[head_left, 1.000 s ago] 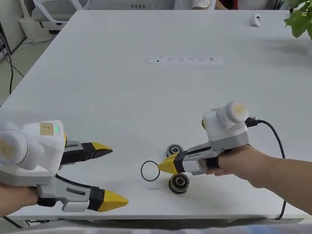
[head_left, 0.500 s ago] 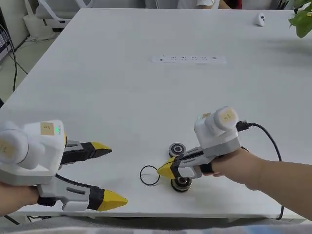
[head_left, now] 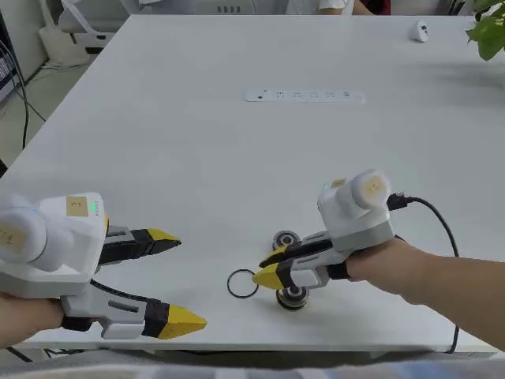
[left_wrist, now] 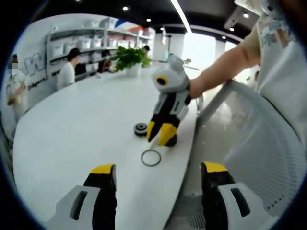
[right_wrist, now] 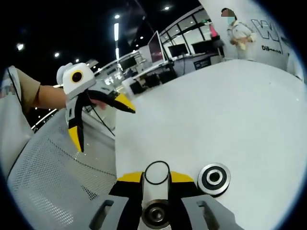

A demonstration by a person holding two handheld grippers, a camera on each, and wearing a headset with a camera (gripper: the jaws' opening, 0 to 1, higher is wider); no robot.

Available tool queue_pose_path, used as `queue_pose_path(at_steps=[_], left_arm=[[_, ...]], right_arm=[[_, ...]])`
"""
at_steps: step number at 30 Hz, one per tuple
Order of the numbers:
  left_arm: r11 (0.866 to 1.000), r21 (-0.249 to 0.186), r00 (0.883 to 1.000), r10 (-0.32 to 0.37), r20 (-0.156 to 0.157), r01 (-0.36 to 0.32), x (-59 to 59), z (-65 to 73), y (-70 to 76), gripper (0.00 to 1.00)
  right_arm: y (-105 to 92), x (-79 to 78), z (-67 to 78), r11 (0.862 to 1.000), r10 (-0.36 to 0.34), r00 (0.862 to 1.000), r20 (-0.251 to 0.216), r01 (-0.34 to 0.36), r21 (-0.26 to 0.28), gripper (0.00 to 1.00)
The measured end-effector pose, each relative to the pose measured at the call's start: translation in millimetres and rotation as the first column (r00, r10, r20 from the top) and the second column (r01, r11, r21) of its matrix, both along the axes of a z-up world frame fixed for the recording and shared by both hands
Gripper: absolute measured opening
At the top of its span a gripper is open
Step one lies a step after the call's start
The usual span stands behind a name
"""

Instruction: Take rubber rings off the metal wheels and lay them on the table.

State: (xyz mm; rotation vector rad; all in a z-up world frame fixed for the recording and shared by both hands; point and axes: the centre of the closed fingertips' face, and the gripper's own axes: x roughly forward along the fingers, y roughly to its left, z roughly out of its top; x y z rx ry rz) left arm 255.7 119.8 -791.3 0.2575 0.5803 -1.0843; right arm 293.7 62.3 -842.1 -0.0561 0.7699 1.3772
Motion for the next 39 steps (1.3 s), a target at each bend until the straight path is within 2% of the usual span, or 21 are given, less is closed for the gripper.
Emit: queue_pose_path(at_steps=[7, 22, 30, 39], left_arm=[[1.000, -0.008, 1.000, 0.000, 0.008, 0.000, 7.9, 3.6, -4.6, 0.72], [0.999, -0.009, 0.999, -0.051, 0.019, 0.051, 17.0, 7.7, -26.4, 0.70], [0.997, -0.012, 0.997, -0.077, 0.026, 0.077, 22.1, 8.7, -41.5, 0.69], [0.994, -0.005, 0.994, -0.112, 0.020, 0.112, 28.1, 5.1, -58.2, 0.66]], right_arm=[[-8.7, 2.7, 10.6, 0.999, -0.020, 1.000, 0.010, 0.020, 0.033, 0.19], [-35.8, 3.1, 30.8, 0.995, -0.070, 0.997, 0.035, 0.067, 0.076, 0.20], [-55.8, 5.0, 31.1, 0.993, -0.091, 0.995, 0.045, 0.088, 0.073, 0.21], [-66.4, 2.3, 24.5, 0.994, -0.096, 0.994, 0.054, 0.093, 0.058, 0.22]])
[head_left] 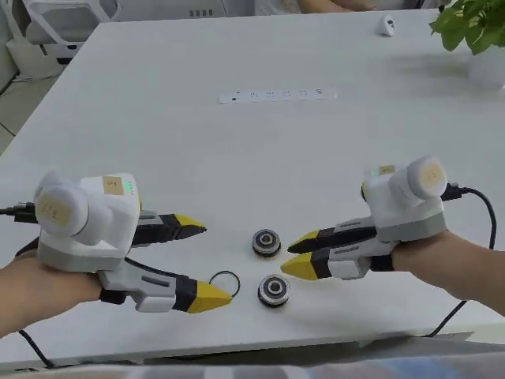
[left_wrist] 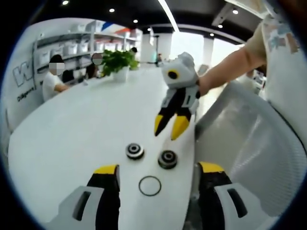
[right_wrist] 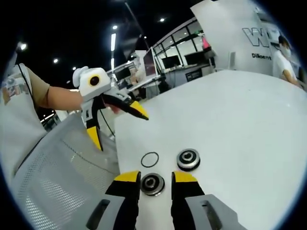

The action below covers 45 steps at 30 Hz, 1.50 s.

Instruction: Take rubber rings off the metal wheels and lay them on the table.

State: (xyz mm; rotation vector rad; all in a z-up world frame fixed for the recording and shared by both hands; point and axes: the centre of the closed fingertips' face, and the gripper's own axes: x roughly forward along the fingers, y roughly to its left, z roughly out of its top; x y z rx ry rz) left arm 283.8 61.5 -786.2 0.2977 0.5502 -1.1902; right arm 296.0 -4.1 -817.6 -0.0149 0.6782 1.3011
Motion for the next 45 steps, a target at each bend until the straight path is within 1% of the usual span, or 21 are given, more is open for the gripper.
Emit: queue_pose_path(at_steps=[6, 9, 10, 13, 14, 16, 19, 27, 29, 34, 38, 40, 45], left_arm=[[1.000, 0.002, 1.000, -0.017, -0.006, 0.017, 2.4, -4.1, -9.6, 0.64], [1.000, 0.009, 1.000, -0.028, -0.014, 0.029, 3.2, -8.6, -14.2, 0.62], [0.999, 0.011, 0.999, -0.032, -0.015, 0.032, 3.2, -9.7, -15.5, 0.61], [0.999, 0.017, 0.999, -0.042, -0.016, 0.042, 3.2, -12.4, -19.6, 0.60], [0.999, 0.020, 0.999, -0.047, -0.017, 0.048, 3.3, -13.7, -21.6, 0.59], [0.998, 0.023, 0.998, -0.057, -0.020, 0.058, 3.1, -15.5, -25.1, 0.58], [0.997, 0.029, 0.997, -0.072, -0.026, 0.073, 2.6, -18.7, -30.0, 0.56], [0.994, 0.047, 0.994, -0.100, -0.036, 0.102, 1.5, -29.6, -37.0, 0.51], [0.993, 0.048, 0.994, -0.102, -0.040, 0.104, 1.0, -31.6, -38.6, 0.49], [0.990, 0.067, 0.992, -0.117, -0.048, 0.120, 0.0, -41.9, -42.2, 0.46], [0.990, 0.062, 0.991, -0.119, -0.056, 0.123, -1.4, -43.3, -47.2, 0.43], [0.988, 0.067, 0.990, -0.133, -0.052, 0.136, -3.6, -44.4, -50.6, 0.42], [0.986, 0.076, 0.987, -0.146, -0.062, 0.151, -5.8, -50.1, -56.3, 0.37]], right_arm=[[-2.8, -3.6, -5.6, 1.000, 0.010, 1.000, 0.016, -0.009, -0.016, 0.24], [-3.1, -6.6, -8.6, 1.000, 0.021, 1.000, 0.024, -0.020, -0.024, 0.24], [-3.5, -7.4, -11.2, 0.999, 0.027, 0.999, 0.033, -0.026, -0.033, 0.24], [-4.6, -9.8, -17.4, 0.998, 0.046, 0.998, 0.039, -0.044, -0.046, 0.25], [-4.8, -11.7, -19.1, 0.997, 0.058, 0.997, 0.048, -0.055, -0.051, 0.25], [-4.8, -14.2, -21.5, 0.996, 0.066, 0.997, 0.049, -0.063, -0.057, 0.26], [-6.1, -17.5, -26.6, 0.994, 0.089, 0.994, 0.065, -0.084, -0.076, 0.26], [-8.2, -22.6, -37.3, 0.987, 0.128, 0.986, 0.103, -0.117, -0.109, 0.25], [-8.1, -23.1, -38.5, 0.987, 0.130, 0.986, 0.104, -0.119, -0.111, 0.25], [-6.0, -24.6, -43.6, 0.985, 0.140, 0.984, 0.111, -0.127, -0.118, 0.25], [-5.3, -25.4, -44.1, 0.984, 0.146, 0.983, 0.112, -0.133, -0.117, 0.25], [-5.3, -25.0, -43.9, 0.985, 0.143, 0.984, 0.108, -0.130, -0.115, 0.25], [-5.0, -25.6, -44.3, 0.984, 0.146, 0.984, 0.106, -0.134, -0.115, 0.25]])
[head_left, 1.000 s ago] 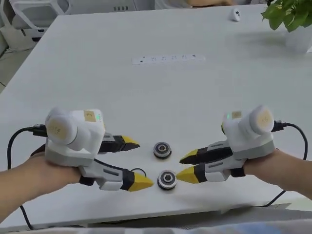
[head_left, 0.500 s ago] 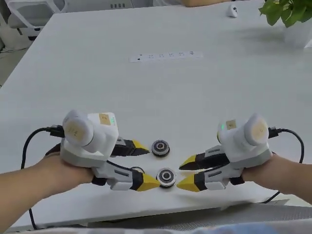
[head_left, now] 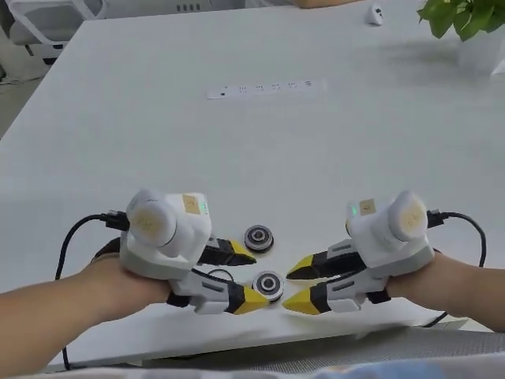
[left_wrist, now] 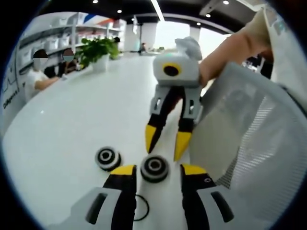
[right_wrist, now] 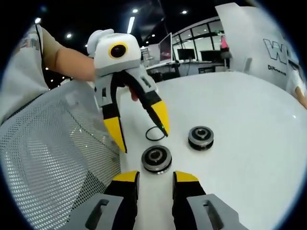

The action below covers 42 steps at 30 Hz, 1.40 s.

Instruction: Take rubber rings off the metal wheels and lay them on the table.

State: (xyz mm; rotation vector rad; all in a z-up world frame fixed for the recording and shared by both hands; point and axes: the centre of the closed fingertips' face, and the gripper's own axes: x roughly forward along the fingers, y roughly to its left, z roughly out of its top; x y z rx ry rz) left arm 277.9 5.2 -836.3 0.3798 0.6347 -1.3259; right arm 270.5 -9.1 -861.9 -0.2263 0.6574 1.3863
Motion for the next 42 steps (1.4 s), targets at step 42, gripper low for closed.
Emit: queue_pose_path(at_steps=[42], left_arm=[[0.999, 0.020, 0.995, 0.041, 0.090, -0.043, 4.6, -14.2, -10.4, 0.13]], right_arm=[[11.9, 7.4, -0.1, 1.000, 0.016, 0.997, 0.073, -0.016, 0.010, 0.25]])
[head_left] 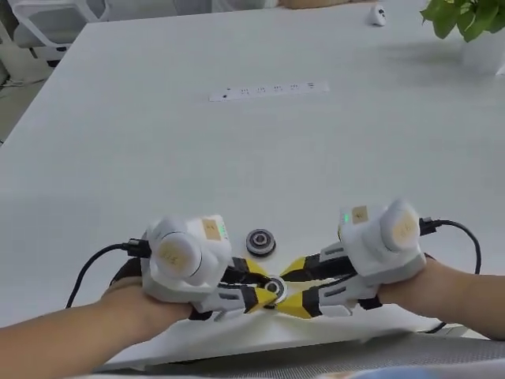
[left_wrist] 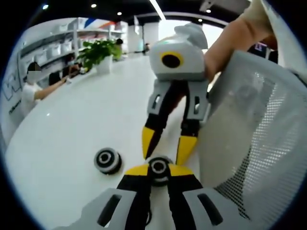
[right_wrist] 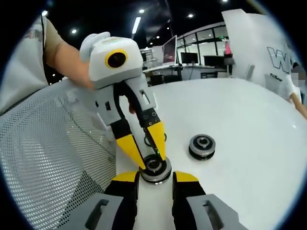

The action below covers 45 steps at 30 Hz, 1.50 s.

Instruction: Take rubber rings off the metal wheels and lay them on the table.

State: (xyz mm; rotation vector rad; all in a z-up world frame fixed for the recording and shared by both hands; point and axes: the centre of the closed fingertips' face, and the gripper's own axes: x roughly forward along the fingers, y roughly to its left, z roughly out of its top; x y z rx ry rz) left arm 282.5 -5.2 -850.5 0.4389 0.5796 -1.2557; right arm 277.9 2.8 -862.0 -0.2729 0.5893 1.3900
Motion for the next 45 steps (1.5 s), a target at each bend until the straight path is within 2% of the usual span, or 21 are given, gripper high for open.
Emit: queue_pose_path(at_steps=[3, 9, 34, 36, 38, 40, 45], left_arm=[[1.000, -0.001, 1.000, 0.001, 0.000, -0.001, 0.4, -0.1, 0.0, 0.13], [1.000, -0.001, 1.000, 0.006, 0.004, -0.006, 0.4, -0.2, -0.2, 0.13], [1.000, -0.012, 1.000, 0.019, 0.004, -0.019, 1.9, -0.9, 0.1, 0.13], [1.000, -0.012, 1.000, 0.020, 0.004, -0.019, 1.8, -0.9, 0.2, 0.13], [1.000, -0.012, 1.000, 0.019, 0.005, -0.019, 1.8, -0.9, 0.2, 0.13], [1.000, -0.012, 1.000, 0.019, 0.006, -0.019, 1.8, -0.8, 0.2, 0.13], [1.000, -0.011, 1.000, 0.021, 0.007, -0.021, 1.5, -0.6, 0.2, 0.13]], right_arm=[[0.1, 0.0, -2.5, 1.000, 0.008, 1.000, 0.005, -0.008, 0.000, 0.26], [3.2, -0.8, -3.0, 0.999, 0.044, 0.998, 0.051, -0.044, -0.012, 0.23], [-9.4, -1.4, -4.5, 0.999, 0.028, 0.998, 0.062, -0.026, -0.026, 0.17], [-10.2, -1.5, -5.0, 0.999, 0.029, 0.997, 0.069, -0.027, -0.034, 0.15], [-14.2, -0.1, -7.2, 0.998, 0.036, 0.995, 0.091, -0.030, -0.062, 0.10], [-15.0, -0.1, -8.2, 0.999, 0.007, 0.998, 0.058, -0.005, -0.050, 0.06], [-13.9, -0.6, -8.5, 0.998, 0.009, 0.998, 0.060, -0.006, -0.058, 0.05]])
